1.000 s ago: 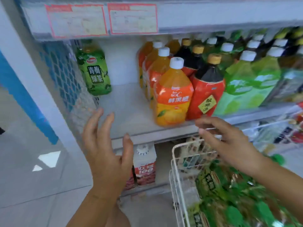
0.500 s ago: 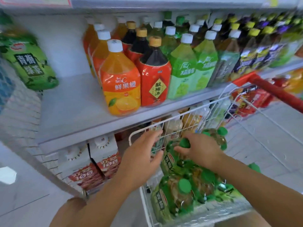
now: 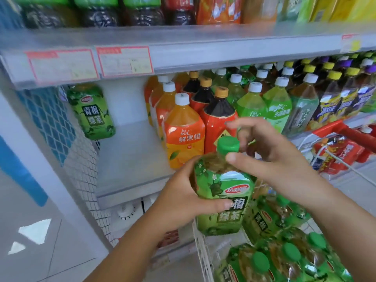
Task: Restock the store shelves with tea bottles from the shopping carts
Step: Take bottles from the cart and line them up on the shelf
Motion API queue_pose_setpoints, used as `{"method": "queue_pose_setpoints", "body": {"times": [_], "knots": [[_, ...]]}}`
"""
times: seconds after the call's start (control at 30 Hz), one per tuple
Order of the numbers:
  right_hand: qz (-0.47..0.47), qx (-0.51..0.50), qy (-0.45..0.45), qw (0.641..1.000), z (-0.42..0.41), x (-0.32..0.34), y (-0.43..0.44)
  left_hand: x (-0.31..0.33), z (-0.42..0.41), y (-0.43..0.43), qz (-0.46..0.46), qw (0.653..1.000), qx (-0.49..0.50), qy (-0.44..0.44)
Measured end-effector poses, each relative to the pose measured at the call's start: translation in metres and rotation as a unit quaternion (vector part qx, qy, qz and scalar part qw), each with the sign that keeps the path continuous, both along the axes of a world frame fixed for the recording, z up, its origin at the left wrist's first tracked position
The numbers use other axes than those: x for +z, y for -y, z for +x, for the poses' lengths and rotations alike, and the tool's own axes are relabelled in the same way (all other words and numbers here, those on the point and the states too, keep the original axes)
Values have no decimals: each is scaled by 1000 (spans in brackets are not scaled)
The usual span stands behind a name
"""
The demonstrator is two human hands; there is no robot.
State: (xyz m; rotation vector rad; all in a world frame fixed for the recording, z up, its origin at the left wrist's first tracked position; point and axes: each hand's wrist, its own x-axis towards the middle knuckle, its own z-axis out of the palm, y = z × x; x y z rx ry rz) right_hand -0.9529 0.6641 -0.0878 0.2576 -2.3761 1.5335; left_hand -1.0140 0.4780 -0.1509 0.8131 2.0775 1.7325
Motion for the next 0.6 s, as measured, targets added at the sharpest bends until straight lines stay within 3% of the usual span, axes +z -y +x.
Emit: {"method": "queue_pose_setpoints", "body": {"times": [0.17,0.37,0.47,0.6], "knots": [[-35,72,132,988,1,-29,52,33,-5,52,41,995,80,-35],[-113,61,74,989,-45,-53,128,48,-12,118,-22,979,186,-80],[-117,54,34,991,-75,-48,150,49,-8,146,-20,916,336,-219],[-115,31,7,993,-130,-54,160,29,-16,171,27,774,511,-372]]}}
